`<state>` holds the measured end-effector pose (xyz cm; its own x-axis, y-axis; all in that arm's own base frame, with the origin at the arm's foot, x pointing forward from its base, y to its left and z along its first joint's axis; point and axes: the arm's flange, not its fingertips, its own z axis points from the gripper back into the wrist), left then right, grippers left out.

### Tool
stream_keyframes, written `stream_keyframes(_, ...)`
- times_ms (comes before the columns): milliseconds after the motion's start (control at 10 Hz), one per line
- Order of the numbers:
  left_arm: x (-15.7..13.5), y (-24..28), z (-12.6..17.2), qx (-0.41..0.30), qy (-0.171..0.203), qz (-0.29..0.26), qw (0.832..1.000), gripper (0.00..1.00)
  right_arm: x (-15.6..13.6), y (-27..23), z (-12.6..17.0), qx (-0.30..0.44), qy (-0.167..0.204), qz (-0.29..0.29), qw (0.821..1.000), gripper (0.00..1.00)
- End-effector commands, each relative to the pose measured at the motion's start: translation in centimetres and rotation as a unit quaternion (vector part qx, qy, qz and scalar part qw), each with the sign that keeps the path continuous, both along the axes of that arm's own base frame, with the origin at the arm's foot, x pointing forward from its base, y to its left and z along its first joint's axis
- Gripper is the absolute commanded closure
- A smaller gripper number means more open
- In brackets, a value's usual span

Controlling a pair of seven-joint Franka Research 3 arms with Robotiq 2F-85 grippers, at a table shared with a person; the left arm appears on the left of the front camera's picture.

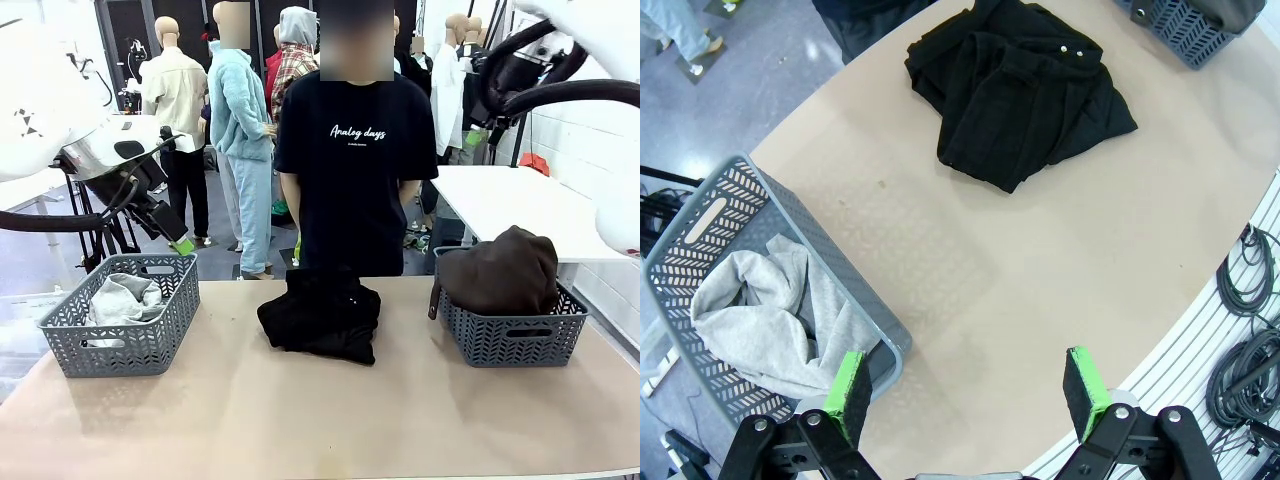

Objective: Sort the tops and bottoms.
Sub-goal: Lift clothes from the center of the table with your left hand.

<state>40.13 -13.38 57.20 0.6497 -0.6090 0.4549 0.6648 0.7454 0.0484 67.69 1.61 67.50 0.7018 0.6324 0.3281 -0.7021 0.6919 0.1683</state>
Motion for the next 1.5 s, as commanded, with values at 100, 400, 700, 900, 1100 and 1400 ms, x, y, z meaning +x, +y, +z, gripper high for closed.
stream_keyframes(100,0.0,0.2,0.0,-0.005,0.001,-0.007,1.000,0.00,-8.6,1.4,-10.8,-0.014,-0.005,0.068,0.998,0.00)
stream_keyframes(400,0.0,0.2,0.0,-0.005,0.001,-0.007,1.000,0.00,-7.9,5.1,-10.3,-0.126,-0.010,-0.105,0.986,0.00)
stream_keyframes(700,0.0,0.2,0.0,-0.005,0.001,-0.007,1.000,0.00,2.2,1.7,-4.2,-0.015,-0.001,0.067,0.998,0.00)
stream_keyframes(900,0.0,0.2,0.0,-0.005,0.001,-0.007,1.000,0.00,-0.1,4.1,-3.9,-0.063,-0.040,0.009,0.997,0.00)
stream_keyframes(1100,0.0,0.2,0.0,-0.005,0.001,-0.007,1.000,0.00,-8.3,3.8,-5.7,-0.049,-0.029,0.004,0.998,0.00)
stream_keyframes(1400,0.0,0.2,0.0,-0.005,0.001,-0.007,1.000,0.00,-16.4,1.2,-5.6,-0.108,0.021,-0.005,0.994,0.00)
